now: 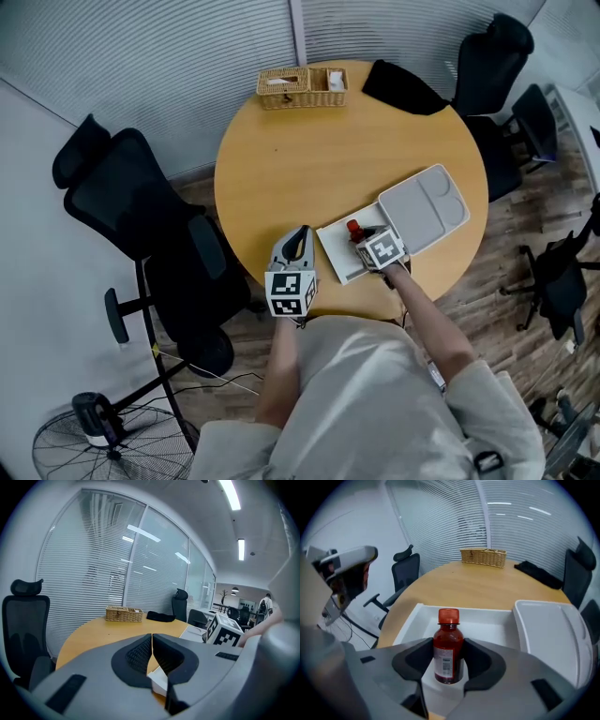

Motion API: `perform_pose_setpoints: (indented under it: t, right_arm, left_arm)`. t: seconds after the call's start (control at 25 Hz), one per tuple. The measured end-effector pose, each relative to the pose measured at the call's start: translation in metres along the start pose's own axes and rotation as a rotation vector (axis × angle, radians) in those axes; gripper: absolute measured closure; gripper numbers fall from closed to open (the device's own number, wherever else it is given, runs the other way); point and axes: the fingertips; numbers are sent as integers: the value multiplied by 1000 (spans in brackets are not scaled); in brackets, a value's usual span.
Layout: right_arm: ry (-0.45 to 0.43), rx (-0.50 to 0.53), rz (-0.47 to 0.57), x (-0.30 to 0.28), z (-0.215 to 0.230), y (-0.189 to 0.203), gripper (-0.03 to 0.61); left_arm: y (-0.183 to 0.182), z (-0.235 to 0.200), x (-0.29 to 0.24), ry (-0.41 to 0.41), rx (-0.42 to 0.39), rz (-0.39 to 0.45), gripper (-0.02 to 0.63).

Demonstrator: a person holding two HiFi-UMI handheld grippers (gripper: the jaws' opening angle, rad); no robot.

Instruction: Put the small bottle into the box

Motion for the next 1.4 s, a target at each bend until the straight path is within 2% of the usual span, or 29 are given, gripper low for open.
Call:
perform_pose_setpoints:
  t: [0.36,0.68,0.8,0.92,1.0,1.16,1.4]
  right_arm:
    - [81,158,-81,-8,15,1,367]
    - [83,189,-129,-15,18,9,370]
    - [67,111,-101,-17,21,4,370]
    - [28,-60,-45,-17,21,0,371]
    - [31,-136,-26,-14,24,1,371]
    - [49,-203,4,-16,25,-1,371]
    - [52,-222,17,-14,26,-1,370]
  left_arm:
    - [1,-2,0,-1,10,-3,584]
    - [1,-4,2,-7,9,-2,584]
    - [1,-9,1,-13,15,-1,584]
    - [0,-7,1,-11,17,0,584]
    - [0,-6,0,-6,18,-1,584]
    - [2,-8,0,-6,24,-4,584]
    - [1,-4,-2,4,19,-5,584]
Point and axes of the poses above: the fingertips, and each gripper's own axes: x backward along the fingers, z to its right, y out of its underside, and after that the axes turned 5 degrees about -y, right-handed
